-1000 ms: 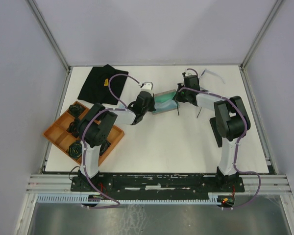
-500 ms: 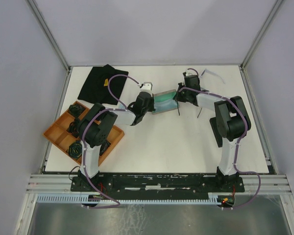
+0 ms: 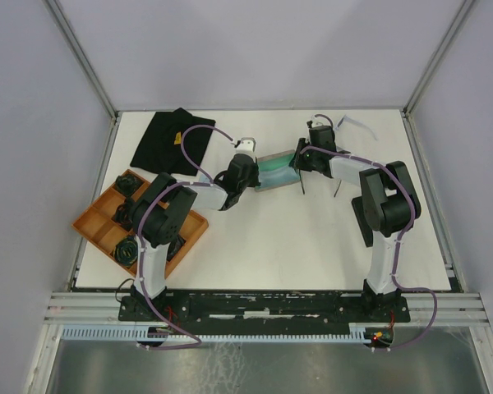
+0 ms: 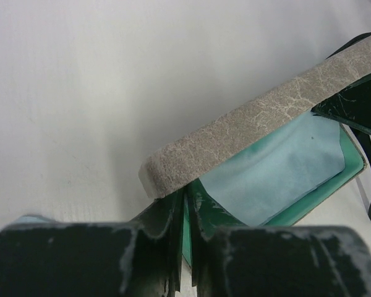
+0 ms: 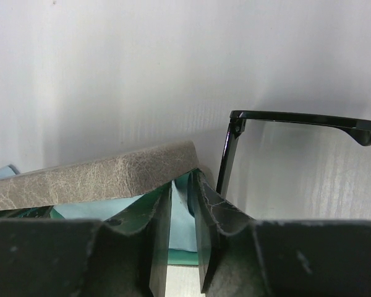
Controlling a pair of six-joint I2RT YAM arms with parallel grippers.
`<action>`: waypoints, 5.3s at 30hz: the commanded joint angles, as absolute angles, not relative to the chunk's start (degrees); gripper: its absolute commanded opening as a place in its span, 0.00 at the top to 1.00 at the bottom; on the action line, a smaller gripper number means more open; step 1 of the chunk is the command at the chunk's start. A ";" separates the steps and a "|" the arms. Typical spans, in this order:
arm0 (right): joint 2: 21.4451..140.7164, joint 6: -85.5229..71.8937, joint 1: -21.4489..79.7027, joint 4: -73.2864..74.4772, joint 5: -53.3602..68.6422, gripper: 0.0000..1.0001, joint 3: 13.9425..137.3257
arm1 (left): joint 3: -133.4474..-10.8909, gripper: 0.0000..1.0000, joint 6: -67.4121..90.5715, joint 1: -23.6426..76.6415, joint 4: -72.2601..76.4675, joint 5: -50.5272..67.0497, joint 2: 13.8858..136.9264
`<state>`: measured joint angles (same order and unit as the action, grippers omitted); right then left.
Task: Organize the sunglasses
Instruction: Place the glasses cleaning cloth in the sunglasses case, then move the sunglasses case at the center of the board.
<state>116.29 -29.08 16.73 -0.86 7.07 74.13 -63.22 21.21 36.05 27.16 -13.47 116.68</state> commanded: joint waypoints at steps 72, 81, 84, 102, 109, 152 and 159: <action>115.09 -25.24 15.53 6.14 9.62 0.62 75.69 | -59.68 0.46 24.49 34.80 27.60 -10.00 111.97; 114.54 -25.69 15.51 4.94 10.18 0.68 74.54 | -59.45 0.49 25.14 34.80 28.71 -7.04 113.42; 114.43 -25.82 15.54 4.61 11.40 0.70 74.34 | -59.33 0.51 25.14 34.81 29.04 -6.41 113.56; 111.17 -28.44 15.80 1.50 15.81 0.69 69.27 | -54.66 0.53 25.58 34.80 30.65 -5.12 111.22; 108.26 -29.47 16.96 0.43 17.02 0.65 66.23 | -50.59 0.53 26.50 34.97 31.71 -4.11 108.10; 108.40 -12.85 16.98 23.07 -4.63 0.49 82.02 | -34.92 0.39 30.66 37.26 6.32 -19.48 66.42; 114.58 -11.40 16.35 24.84 -4.61 0.53 87.24 | -34.81 0.39 30.02 37.25 5.62 -20.32 65.16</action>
